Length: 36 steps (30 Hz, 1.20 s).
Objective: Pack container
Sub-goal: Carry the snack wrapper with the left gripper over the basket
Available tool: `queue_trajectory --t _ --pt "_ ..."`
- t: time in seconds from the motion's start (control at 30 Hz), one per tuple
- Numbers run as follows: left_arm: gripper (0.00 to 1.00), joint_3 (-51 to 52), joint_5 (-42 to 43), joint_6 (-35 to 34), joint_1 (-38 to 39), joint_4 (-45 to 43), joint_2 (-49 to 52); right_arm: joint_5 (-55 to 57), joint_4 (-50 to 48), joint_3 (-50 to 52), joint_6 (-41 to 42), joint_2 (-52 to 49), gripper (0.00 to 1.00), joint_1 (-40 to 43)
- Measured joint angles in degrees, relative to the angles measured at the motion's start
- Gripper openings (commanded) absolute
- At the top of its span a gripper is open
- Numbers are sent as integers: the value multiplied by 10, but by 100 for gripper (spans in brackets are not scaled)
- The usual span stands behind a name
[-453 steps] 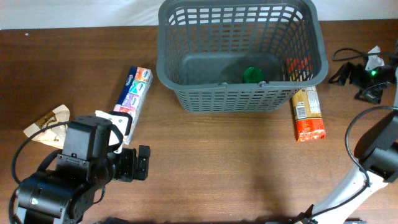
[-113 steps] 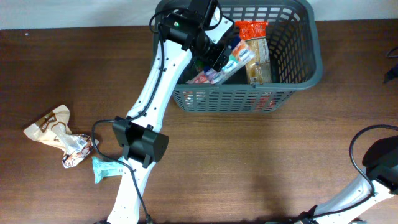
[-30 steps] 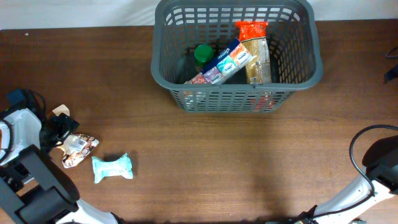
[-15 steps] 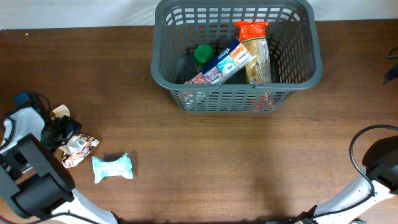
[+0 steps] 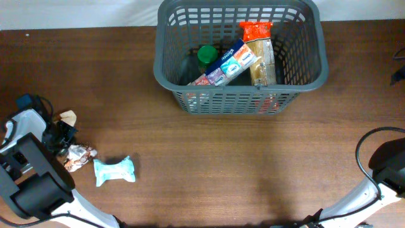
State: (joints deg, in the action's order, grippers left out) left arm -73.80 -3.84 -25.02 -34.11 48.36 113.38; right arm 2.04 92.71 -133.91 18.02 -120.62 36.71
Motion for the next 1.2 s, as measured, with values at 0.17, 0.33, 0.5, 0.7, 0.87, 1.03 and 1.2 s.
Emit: queue_trajectory --t 0.17,0.33,0.5,0.7,0.87,1.03,1.2 --pt "2 -27 19 15 0 48 0 0 0 0 0 0 99 0" --pt "2 -176 30 58 19 159 0 0 0 0 0 0 99 0" --pt "2 -465 26 125 92 219 -9 -1 -1 0 0 0 99 0" --pt "2 -732 23 256 328 222 -54 0 -1 0 0 0 99 0" --pt "2 -767 3 326 548 193 -75 0 -1 0 0 0 99 0" --pt "2 -767 -16 347 623 183 -35 0 -1 0 0 0 99 0" --pt "2 -766 -19 349 633 183 38 0 -1 0 0 0 99 0"
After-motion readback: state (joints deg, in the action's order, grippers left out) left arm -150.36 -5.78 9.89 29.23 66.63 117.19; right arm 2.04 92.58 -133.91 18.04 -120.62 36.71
